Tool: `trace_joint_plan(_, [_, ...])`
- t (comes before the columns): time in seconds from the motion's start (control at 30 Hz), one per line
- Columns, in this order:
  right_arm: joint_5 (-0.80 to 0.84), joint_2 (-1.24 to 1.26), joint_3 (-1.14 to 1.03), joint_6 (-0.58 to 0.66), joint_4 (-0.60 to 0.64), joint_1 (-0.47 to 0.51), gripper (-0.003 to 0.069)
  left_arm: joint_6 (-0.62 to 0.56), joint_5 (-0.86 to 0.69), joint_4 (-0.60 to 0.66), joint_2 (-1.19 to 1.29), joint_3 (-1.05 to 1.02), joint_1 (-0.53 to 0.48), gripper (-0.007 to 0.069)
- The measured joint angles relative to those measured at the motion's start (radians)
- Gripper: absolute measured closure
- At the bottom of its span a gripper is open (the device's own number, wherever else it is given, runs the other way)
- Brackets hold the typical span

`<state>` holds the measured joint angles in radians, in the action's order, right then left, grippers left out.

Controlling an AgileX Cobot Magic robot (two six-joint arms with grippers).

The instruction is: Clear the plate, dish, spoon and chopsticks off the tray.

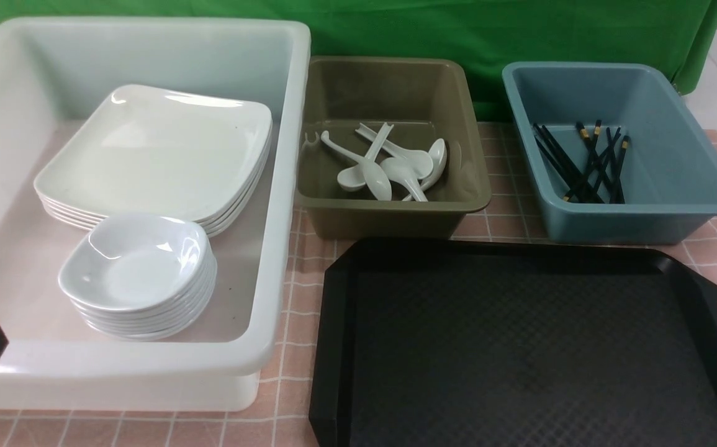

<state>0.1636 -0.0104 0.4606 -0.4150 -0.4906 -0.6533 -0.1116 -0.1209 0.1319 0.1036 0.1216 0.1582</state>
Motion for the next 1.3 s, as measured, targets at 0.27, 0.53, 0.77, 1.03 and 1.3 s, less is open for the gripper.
trace_joint_plan(0.27, [0.001,0.000,0.000,0.000,0.000,0.000,0.0546,0.019,0.006,-0.071,-0.095,-0.128,-0.127,0.0624])
trace_joint_plan(0.53, [0.016,0.000,0.000,0.000,0.000,0.000,0.0534,0.019,-0.069,-0.108,-0.104,-0.128,-0.127,0.0624])
trace_joint_plan(0.77, [0.023,0.000,0.000,0.000,0.000,0.000,0.0531,0.019,-0.087,-0.106,-0.104,-0.128,-0.127,0.0623])
trace_joint_plan(1.03, [0.023,0.000,0.000,-0.001,0.000,0.000,0.0509,0.019,-0.087,-0.106,-0.104,-0.128,-0.127,0.0622])
trace_joint_plan(1.3, [0.023,0.000,0.000,-0.001,0.000,0.000,0.0484,0.019,-0.087,-0.105,-0.104,-0.128,-0.127,0.0622])
